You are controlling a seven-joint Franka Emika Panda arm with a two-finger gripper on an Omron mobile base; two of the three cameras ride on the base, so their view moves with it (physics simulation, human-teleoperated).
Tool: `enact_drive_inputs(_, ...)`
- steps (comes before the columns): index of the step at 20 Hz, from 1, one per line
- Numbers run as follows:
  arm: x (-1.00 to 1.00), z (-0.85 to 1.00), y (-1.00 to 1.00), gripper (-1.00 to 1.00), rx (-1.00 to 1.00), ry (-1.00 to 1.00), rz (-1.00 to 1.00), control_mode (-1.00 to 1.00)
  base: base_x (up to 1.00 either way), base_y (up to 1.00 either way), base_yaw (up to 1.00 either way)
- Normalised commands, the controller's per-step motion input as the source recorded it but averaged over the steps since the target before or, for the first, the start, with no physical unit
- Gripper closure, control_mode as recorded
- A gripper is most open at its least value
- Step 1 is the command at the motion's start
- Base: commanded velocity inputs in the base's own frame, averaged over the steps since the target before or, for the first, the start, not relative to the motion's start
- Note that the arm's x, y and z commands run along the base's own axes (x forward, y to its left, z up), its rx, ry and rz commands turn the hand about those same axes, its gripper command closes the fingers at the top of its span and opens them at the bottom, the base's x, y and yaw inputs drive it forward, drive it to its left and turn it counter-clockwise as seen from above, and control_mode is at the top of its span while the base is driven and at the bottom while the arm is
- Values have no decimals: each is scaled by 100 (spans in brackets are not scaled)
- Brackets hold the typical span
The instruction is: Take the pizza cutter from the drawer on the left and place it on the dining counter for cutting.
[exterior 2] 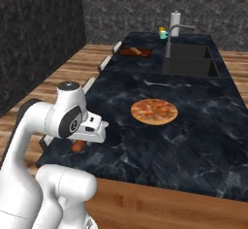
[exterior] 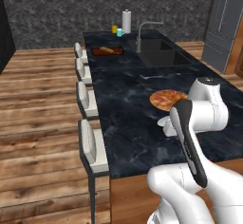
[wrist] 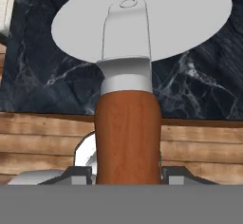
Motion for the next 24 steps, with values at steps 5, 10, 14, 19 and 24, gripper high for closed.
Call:
enact_drive_inputs(5, 100, -2, 31, 100, 0, 0, 6, -100, 0, 0, 0)
enact_drive_inputs(10, 100, -1, 27, 100, 0, 0, 5, -100, 0, 0, 0)
enact_drive_inputs(14, 100, -1, 7, 100, 0, 0, 0, -100, 0, 0, 0)
enact_drive_inputs(19, 99, 0, 0, 100, 0, 2, 0, -100, 0, 0, 0)
enact_drive_inputs(24, 96, 0, -4, 100, 0, 7, 0, -100, 0, 0, 0)
